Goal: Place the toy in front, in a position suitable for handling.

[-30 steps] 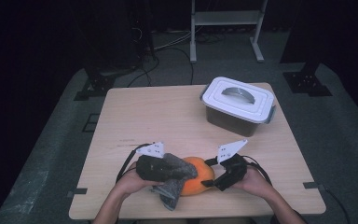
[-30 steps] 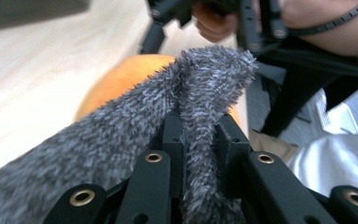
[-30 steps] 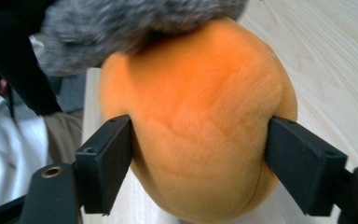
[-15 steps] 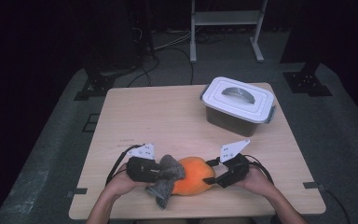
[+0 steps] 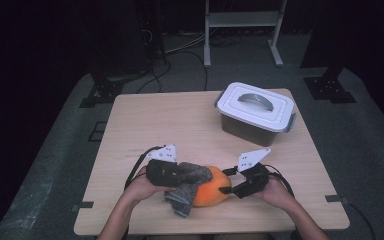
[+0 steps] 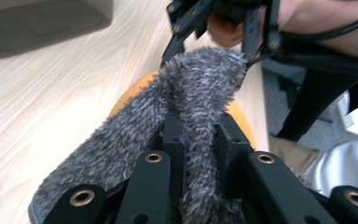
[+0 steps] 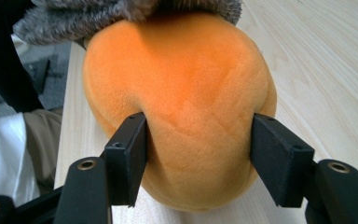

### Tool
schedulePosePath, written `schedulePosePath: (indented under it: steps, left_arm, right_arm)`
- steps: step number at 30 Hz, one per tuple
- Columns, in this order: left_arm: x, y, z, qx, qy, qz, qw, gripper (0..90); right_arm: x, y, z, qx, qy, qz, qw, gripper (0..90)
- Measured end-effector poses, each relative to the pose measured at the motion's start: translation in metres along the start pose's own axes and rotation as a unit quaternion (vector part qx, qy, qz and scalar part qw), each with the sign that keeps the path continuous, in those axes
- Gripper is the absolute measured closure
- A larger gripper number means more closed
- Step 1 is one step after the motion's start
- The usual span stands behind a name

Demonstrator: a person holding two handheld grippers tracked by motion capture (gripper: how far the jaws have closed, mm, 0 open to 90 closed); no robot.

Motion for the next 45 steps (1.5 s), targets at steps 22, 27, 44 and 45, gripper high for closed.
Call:
schedulePosePath:
  steps: [22,27,44,45]
  left_arm:
    - [-0.006,0.006,0.006,0.013,0.010,-0.004,0.9999,76.8]
    - [-0.009,0.005,-0.001,0.005,-0.002,-0.010,0.9999,76.9]
    - [0.019,-0.013,0.011,-0.014,-0.007,0.025,0.9996,76.9]
    - [0.019,-0.013,0.011,-0.015,-0.006,0.024,0.9996,76.9]
  right_arm:
    - [-0.015,-0.007,-0.010,0.000,-0.002,0.023,0.9997,44.2]
    - [-0.013,-0.006,-0.008,0.006,-0.009,0.030,0.9995,44.5]
    - [-0.001,0.002,-0.003,-0.007,-0.008,-0.008,0.9999,27.3]
    - [-0.001,0.002,-0.004,-0.010,-0.006,-0.012,0.9999,32.4]
Point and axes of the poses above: each handheld gripper's, and its own axes: z roughly backward along the jaws, x roughly out of its underside, y roughly to its right, the point moved 3 cm from there along -z, roughly forward along the jaws, and after that the axes turned 15 degrees about z, right-handed, at the moved point
